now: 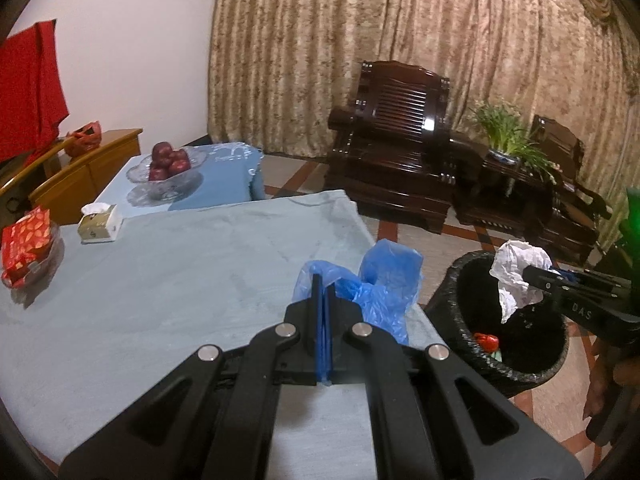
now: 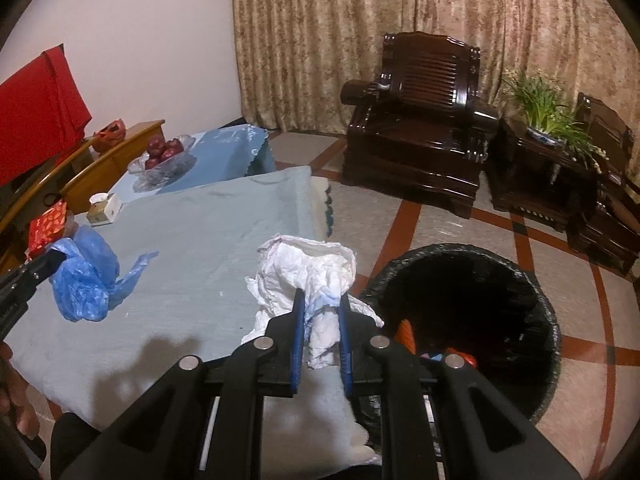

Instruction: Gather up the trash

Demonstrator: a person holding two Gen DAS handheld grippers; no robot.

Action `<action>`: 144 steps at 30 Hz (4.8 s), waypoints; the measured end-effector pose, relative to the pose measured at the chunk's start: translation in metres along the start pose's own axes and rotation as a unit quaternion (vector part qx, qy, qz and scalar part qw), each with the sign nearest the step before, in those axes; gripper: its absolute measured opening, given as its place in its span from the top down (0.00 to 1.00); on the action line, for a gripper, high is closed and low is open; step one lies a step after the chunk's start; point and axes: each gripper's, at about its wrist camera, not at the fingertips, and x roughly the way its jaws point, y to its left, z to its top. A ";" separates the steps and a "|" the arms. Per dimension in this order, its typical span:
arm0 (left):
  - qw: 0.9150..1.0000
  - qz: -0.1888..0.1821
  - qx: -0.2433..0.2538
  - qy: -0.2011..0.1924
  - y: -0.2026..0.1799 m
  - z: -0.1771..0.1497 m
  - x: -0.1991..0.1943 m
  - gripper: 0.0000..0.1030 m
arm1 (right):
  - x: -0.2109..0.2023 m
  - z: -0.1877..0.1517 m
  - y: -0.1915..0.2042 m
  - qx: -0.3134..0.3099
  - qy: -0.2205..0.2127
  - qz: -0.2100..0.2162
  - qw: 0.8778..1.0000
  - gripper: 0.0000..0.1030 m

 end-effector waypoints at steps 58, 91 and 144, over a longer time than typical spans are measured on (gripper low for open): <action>0.981 -0.154 0.090 0.074 -0.213 -0.021 0.165 0.42 | 0.046 -0.062 -0.221 0.140 0.064 -0.116 0.981 0.55; 0.996 0.046 0.027 -0.071 -0.077 0.018 -0.154 0.05 | -0.193 -0.020 -0.033 0.092 -0.121 -0.114 0.982 0.06; 0.938 0.279 -0.092 -0.185 0.013 0.015 -0.333 0.05 | -0.267 0.005 0.099 0.002 -0.230 -0.058 0.971 0.06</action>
